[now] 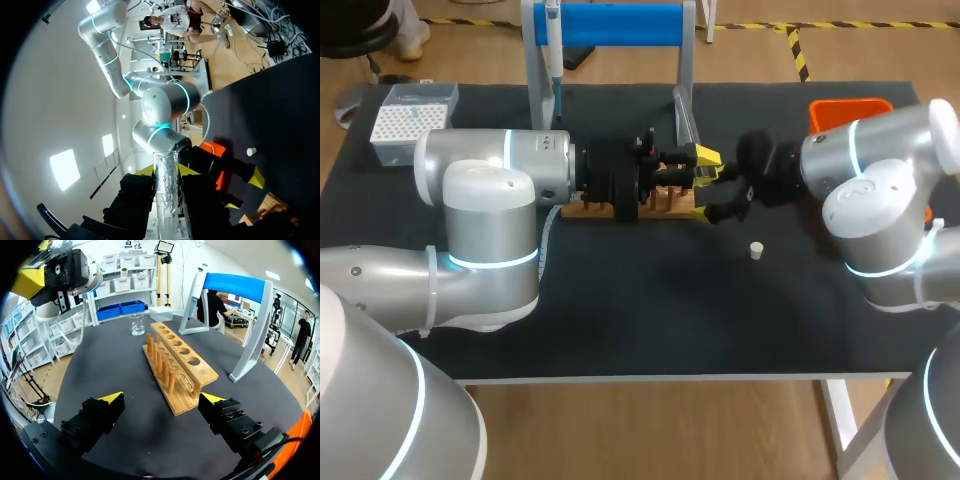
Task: Invert the test tube, pick up the pipette, mount the tip to pipette, aspirate from beaker and dispense into the tube, eject the tip, return the pipette, and cap with the stopper.
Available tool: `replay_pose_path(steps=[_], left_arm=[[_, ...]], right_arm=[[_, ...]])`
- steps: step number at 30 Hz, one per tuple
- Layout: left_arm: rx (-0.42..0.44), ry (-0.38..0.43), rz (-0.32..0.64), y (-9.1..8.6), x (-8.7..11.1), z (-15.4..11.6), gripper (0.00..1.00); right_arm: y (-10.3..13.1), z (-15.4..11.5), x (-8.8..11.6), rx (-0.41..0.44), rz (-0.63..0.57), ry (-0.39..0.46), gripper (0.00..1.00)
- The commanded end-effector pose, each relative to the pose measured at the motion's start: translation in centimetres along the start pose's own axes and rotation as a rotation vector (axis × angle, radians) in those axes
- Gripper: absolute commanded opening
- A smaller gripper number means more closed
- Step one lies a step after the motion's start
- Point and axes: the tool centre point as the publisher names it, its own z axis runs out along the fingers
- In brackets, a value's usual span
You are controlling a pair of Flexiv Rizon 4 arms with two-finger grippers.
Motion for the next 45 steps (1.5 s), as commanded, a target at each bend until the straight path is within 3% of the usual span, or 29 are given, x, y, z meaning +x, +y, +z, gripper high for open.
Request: replay_pose_path(steps=[1,6,22,45], left_arm=[[-0.002,-0.005,0.003,0.0,0.1,0.1,0.0],[-0.005,0.008,-0.02,0.3,0.2,0.0,0.0],[0.019,0.021,-0.239,3.0,-0.7,-0.6,0.0],[0.013,0.029,-0.643,6.1,-1.4,-2.8,0.0]], right_arm=[[0.0,0.0,0.0,0.001,0.0,0.0,1.0],[0.0,0.0,0.0,0.001,0.0,0.0,1.0],[0.0,0.0,0.0,0.001,0.0,0.0,1.0],[0.0,0.0,0.0,0.001,0.0,0.0,1.0]])
